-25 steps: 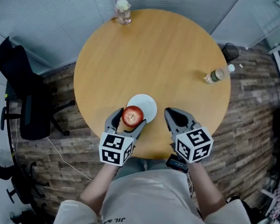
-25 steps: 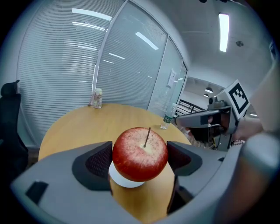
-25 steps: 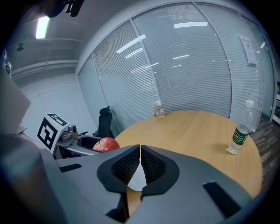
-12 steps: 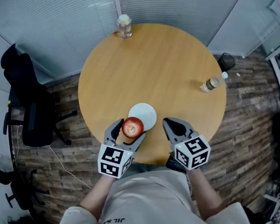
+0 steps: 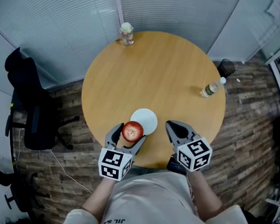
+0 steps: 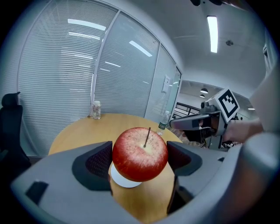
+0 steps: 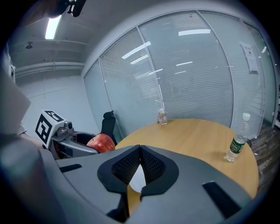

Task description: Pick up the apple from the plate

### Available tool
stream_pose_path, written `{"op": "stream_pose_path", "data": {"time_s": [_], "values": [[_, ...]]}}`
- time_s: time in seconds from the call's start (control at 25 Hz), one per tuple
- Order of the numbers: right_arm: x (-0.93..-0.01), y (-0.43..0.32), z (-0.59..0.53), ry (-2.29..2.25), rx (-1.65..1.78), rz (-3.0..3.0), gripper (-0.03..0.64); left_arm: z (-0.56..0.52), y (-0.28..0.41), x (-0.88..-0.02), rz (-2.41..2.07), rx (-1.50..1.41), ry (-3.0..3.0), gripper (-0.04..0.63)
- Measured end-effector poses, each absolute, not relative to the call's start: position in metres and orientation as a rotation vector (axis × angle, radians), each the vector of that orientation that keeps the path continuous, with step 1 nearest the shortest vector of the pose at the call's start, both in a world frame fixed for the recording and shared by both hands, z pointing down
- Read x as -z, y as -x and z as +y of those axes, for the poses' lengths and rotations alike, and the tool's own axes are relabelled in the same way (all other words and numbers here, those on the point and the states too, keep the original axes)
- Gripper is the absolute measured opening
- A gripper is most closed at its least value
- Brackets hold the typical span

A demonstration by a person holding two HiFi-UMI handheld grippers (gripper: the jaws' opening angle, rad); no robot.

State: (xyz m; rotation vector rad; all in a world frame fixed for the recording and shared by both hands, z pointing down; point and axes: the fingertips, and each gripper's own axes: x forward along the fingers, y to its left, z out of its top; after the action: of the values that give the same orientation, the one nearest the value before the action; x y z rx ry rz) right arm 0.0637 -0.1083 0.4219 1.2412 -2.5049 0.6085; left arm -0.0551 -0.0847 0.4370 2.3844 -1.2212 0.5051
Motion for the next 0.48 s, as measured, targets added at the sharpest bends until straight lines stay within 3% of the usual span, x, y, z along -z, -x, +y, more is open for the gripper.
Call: {"op": "stream_pose_path", "data": {"time_s": [0.48], "values": [[-0.4225,-0.0633,-0.0998,-1.247,-0.609,-2.509,0.031,-0.0792,0.0537,-0.4365,-1.211,-0.505,-2.393,0.390]]}}
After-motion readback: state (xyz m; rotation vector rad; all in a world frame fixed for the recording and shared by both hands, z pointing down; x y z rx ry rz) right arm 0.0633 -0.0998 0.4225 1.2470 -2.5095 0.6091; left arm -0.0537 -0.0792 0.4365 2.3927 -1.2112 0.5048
